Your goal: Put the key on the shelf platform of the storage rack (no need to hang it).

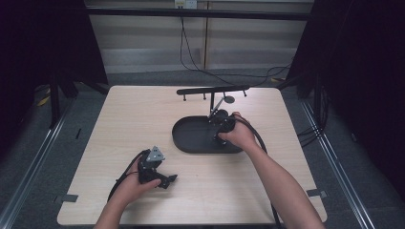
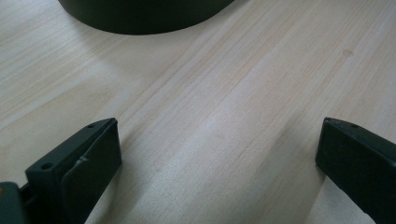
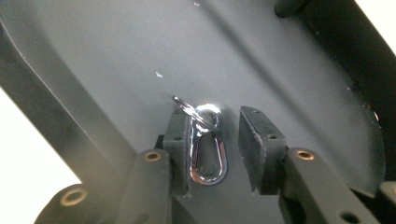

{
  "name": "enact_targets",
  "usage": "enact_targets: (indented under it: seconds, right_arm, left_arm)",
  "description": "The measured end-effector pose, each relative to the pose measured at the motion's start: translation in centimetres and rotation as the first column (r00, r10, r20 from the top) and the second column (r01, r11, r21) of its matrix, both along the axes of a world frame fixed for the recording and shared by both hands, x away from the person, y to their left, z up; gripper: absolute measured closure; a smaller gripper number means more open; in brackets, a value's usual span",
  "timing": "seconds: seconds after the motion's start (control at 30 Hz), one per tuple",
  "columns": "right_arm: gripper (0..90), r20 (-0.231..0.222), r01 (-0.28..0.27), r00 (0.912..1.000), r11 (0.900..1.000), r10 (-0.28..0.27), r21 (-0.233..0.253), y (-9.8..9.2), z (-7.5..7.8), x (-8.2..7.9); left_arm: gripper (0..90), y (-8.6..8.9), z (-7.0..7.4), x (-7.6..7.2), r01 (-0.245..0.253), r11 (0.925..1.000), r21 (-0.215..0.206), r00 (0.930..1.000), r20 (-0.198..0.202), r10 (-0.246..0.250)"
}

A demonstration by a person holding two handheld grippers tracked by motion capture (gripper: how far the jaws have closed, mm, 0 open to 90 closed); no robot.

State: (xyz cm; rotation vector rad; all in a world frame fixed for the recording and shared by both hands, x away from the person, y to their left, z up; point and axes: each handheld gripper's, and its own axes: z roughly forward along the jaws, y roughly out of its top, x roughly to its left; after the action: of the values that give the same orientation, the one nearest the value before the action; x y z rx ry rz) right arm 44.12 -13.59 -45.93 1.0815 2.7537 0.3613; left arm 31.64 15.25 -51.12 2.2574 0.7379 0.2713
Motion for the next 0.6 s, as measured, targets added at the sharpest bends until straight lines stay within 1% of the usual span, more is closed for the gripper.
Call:
enact_targets:
  seconds: [0.07,0.17,0.2,0.23,0.4,0.47,0.6]
  right_arm:
    - [61.9,-0.005,0.005,1.0,1.0,-0.005,0.006,-0.07,0.03,-0.13]
    - [58.7,0.004,0.009,0.9999,1.0,-0.009,0.004,-0.23,0.2,-0.29]
    - [57.7,0.0,0.008,1.0,1.0,-0.008,0.004,-0.27,0.28,-0.36]
    - [56.6,0.007,0.008,0.9999,1.0,-0.008,0.001,-0.32,0.32,-0.4]
    - [50.2,0.0,0.013,0.9999,1.0,-0.013,0.009,-0.42,0.51,-0.68]
    - [49.2,0.001,0.011,0.9999,1.0,-0.011,0.009,-0.44,0.58,-0.71]
    - [44.7,0.0,0.015,0.9999,0.999,-0.015,0.03,-0.48,0.81,-0.91]
  left_arm:
    - [0.0,0.0,0.0,-0.01,-0.001,1.0,0.0,1.0,-0.002,0.001]
    - [0.0,0.01,0.02,0.0,-0.001,1.0,0.002,1.0,0.001,0.001]
    - [0.0,0.01,0.02,0.0,-0.001,1.0,0.002,1.0,0.001,0.001]
    - [0.0,0.02,0.02,0.0,-0.002,1.0,0.003,1.0,0.001,0.002]
    - [0.0,0.02,0.02,0.01,0.0,1.0,0.003,1.0,0.002,0.0]
    - [0.0,0.02,0.02,-0.01,-0.001,1.0,0.004,1.0,0.0,0.001]
    - [0.0,0.03,0.03,0.0,-0.002,1.0,0.005,1.0,0.001,0.002]
